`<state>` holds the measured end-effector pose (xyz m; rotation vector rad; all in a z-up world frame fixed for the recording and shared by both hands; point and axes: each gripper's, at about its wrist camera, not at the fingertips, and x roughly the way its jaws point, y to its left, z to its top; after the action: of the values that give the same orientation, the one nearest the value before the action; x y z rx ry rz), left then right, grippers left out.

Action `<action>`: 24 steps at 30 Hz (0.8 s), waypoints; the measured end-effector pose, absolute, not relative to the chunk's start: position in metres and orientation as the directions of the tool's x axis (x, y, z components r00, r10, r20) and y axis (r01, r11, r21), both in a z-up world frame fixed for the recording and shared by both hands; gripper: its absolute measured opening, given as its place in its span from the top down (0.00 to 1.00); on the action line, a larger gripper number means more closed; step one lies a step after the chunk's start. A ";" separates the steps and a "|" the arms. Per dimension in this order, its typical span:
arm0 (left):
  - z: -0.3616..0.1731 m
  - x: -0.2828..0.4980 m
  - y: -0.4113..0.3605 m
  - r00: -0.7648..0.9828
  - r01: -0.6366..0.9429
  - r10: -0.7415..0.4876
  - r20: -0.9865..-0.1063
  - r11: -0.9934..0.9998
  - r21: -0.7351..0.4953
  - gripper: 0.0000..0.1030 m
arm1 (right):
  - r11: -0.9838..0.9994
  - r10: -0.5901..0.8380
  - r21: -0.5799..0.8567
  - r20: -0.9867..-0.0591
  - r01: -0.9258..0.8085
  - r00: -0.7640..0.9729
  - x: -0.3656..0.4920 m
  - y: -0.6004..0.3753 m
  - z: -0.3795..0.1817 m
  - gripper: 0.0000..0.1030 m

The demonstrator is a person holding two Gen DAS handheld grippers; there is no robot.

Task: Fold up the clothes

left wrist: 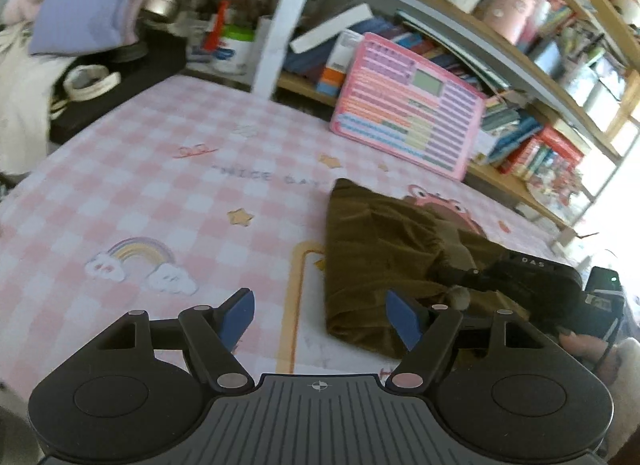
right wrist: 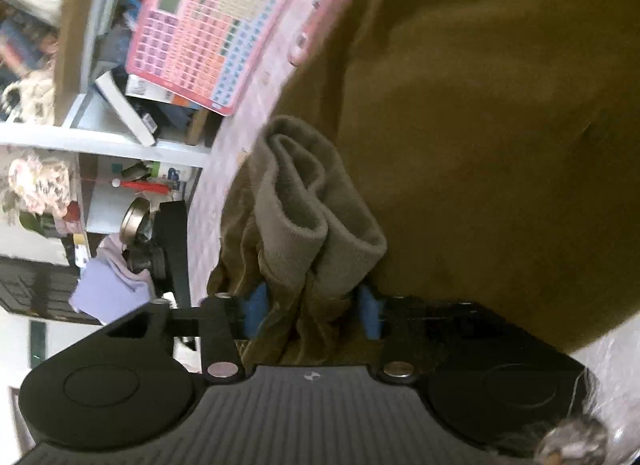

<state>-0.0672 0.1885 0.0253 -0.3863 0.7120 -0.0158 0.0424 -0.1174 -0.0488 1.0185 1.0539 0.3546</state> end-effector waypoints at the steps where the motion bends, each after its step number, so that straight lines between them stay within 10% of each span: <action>1: 0.025 -0.064 0.189 0.760 -0.095 -0.162 -0.630 0.931 -0.354 0.27 | 0.530 0.670 0.824 -0.552 0.200 0.496 0.038 -0.119 -0.045 0.53; 24: 0.015 -0.028 0.130 0.624 0.245 -0.268 -0.734 0.959 -0.142 0.15 | 0.990 -0.006 0.092 -0.742 0.111 0.670 -0.081 -0.088 0.016 0.21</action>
<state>-0.0282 0.1297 0.0148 -0.0290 0.8477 -0.2946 -0.0807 -0.0881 0.0158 0.1331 0.8349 -0.0658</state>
